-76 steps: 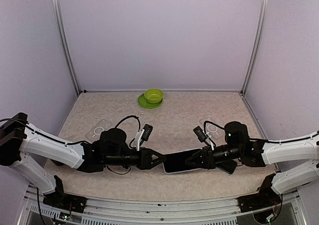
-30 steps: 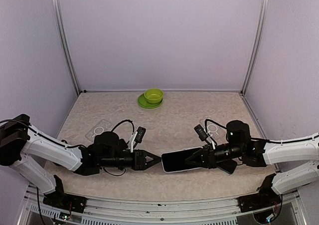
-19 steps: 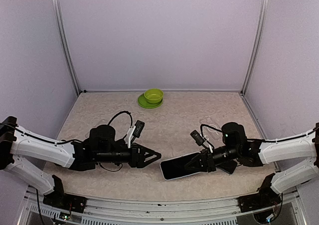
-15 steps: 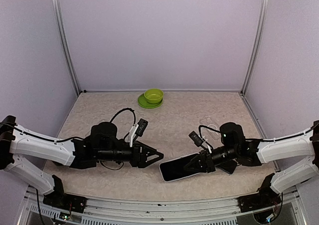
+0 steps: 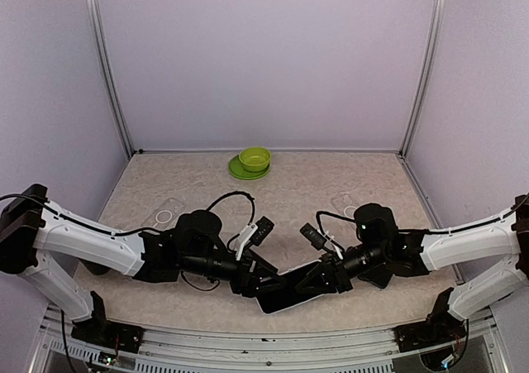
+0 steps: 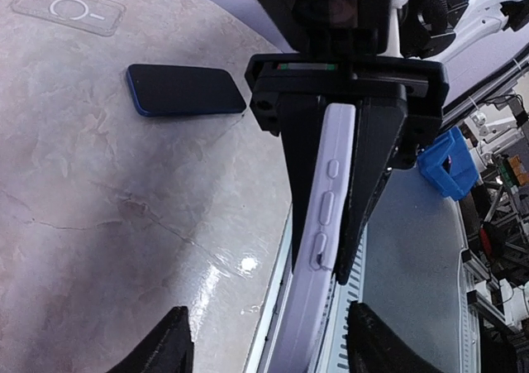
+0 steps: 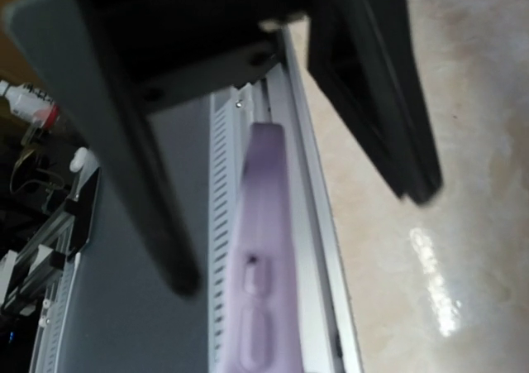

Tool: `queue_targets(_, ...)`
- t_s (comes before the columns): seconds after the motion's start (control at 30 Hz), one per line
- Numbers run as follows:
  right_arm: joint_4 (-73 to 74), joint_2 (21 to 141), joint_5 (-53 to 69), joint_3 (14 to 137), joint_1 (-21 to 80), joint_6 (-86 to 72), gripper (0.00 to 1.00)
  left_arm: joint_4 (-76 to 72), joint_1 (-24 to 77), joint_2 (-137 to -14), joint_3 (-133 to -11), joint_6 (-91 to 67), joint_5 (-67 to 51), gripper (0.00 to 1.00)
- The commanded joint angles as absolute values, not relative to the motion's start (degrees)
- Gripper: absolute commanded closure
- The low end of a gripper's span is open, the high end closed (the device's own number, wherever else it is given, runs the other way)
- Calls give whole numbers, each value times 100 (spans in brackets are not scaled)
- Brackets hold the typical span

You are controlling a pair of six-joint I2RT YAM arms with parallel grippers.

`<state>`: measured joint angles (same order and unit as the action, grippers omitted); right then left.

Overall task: Put the phone into the phone case
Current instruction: Pass from the right arm to the left

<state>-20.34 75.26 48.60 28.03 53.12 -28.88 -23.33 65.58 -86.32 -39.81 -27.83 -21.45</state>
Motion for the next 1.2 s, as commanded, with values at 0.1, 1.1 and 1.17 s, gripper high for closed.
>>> queue_targets(0.1, -2186, 7498, 5052, 3094, 5449, -2625, 100, -2392, 6612, -8712, -4136, -2646, -2503, 58)
queue_targets(1.1, -1872, 7131, 4241, 3076, 5322, -2629, 22, -3697, 6478, -8353, -3363, -3292, -2132, 100)
queue_targets(1.17, -1845, 7100, 4096, 3064, 5271, -2707, 18, -3892, 6408, -8234, -3194, -3433, -1938, 100)
